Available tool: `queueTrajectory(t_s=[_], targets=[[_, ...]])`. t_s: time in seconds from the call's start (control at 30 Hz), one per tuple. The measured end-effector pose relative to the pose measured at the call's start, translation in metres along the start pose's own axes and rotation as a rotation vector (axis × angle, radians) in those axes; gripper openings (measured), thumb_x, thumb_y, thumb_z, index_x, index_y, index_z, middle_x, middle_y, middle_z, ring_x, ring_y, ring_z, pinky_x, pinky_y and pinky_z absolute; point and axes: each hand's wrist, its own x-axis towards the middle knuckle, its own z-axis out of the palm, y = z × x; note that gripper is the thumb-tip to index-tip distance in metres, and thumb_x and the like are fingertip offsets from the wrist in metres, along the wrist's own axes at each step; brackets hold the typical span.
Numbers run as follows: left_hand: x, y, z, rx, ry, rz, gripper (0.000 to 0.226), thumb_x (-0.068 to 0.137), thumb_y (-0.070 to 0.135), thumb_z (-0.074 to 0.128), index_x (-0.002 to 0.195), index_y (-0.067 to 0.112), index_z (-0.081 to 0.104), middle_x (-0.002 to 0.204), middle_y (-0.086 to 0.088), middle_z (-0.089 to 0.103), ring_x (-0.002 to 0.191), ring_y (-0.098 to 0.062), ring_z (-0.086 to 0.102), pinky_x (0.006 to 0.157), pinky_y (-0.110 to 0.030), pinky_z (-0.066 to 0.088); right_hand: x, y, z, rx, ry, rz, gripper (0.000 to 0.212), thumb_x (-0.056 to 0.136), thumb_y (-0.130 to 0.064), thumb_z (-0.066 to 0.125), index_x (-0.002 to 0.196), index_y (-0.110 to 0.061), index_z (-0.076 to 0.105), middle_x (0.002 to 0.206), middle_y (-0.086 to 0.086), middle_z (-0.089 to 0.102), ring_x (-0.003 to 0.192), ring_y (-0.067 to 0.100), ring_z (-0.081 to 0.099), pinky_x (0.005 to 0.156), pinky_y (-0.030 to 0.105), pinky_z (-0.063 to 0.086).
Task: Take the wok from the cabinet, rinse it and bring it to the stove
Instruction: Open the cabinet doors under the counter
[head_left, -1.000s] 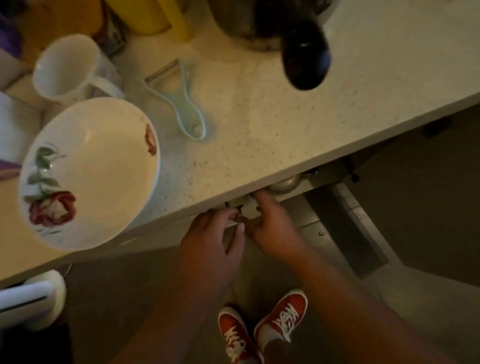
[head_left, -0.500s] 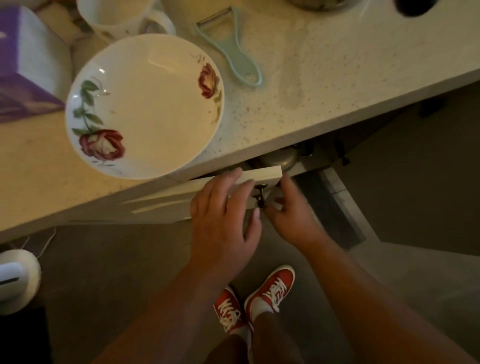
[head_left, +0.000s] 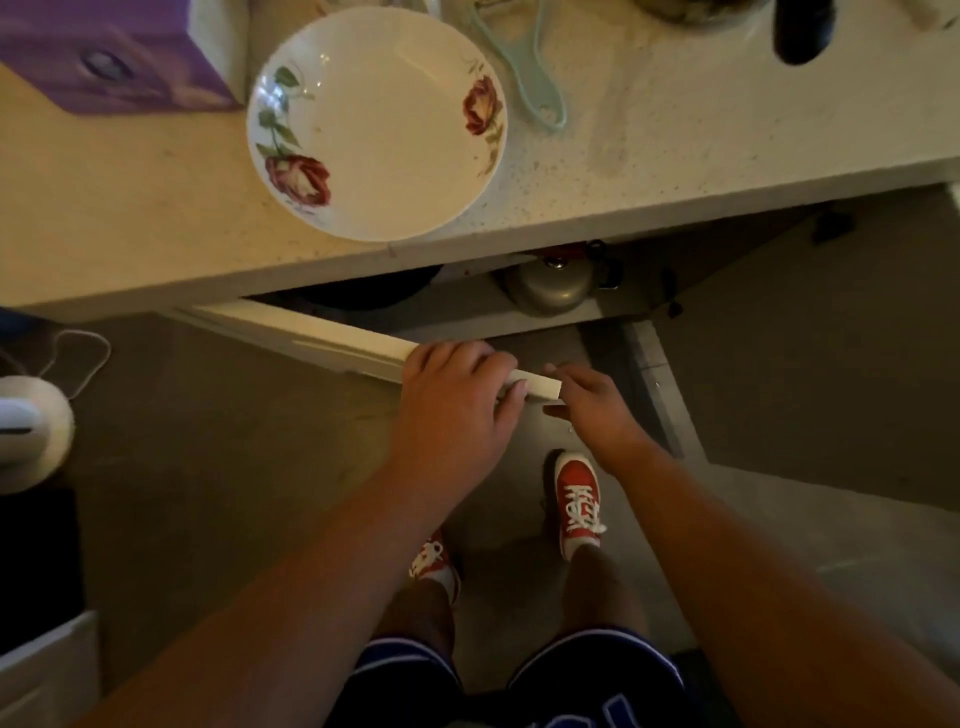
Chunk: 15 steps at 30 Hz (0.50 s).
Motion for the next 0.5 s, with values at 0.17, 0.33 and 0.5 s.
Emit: queueTrajectory(t_s=[0.17,0.33,0.5], targets=[[-0.005,0.020,0.005,0.025,0.034,-0.186,0.029,0.095,0.047,0.048,0.092,0.024,0.066,0.091,0.004,0.066,0.095,-0.016,0.059,0.099,-0.040,0.038,0.004,-0.004,-0.008,-0.245,-0.193,-0.059,0.022,0.099,-0.031,0.049,0.100,-0.020,0.068,0.104,0.015,0.066,0.098,0.029,0.064,0.091,0.054,0.052],[-0.011,0.042,0.002,0.092,0.022,-0.369,0.019,0.086,0.037,0.060,0.082,0.020,0.065,0.077,0.002,0.058,0.083,-0.021,0.059,0.090,-0.041,0.046,-0.006,-0.003,-0.008,-0.519,-0.356,-0.193,0.024,0.102,-0.031,0.045,0.099,-0.017,0.065,0.090,0.009,0.068,0.082,0.020,0.065,0.076,0.046,0.054],[-0.033,0.042,0.000,0.100,-0.066,-0.452,0.010,0.077,0.030,0.062,0.074,0.021,0.064,0.074,0.003,0.056,0.082,-0.021,0.056,0.089,-0.039,0.044,-0.017,0.002,0.010,-0.817,-0.594,-0.336,0.023,0.099,-0.035,0.043,0.119,-0.036,0.054,0.109,-0.004,0.067,0.090,0.005,0.059,0.075,0.020,0.045]])
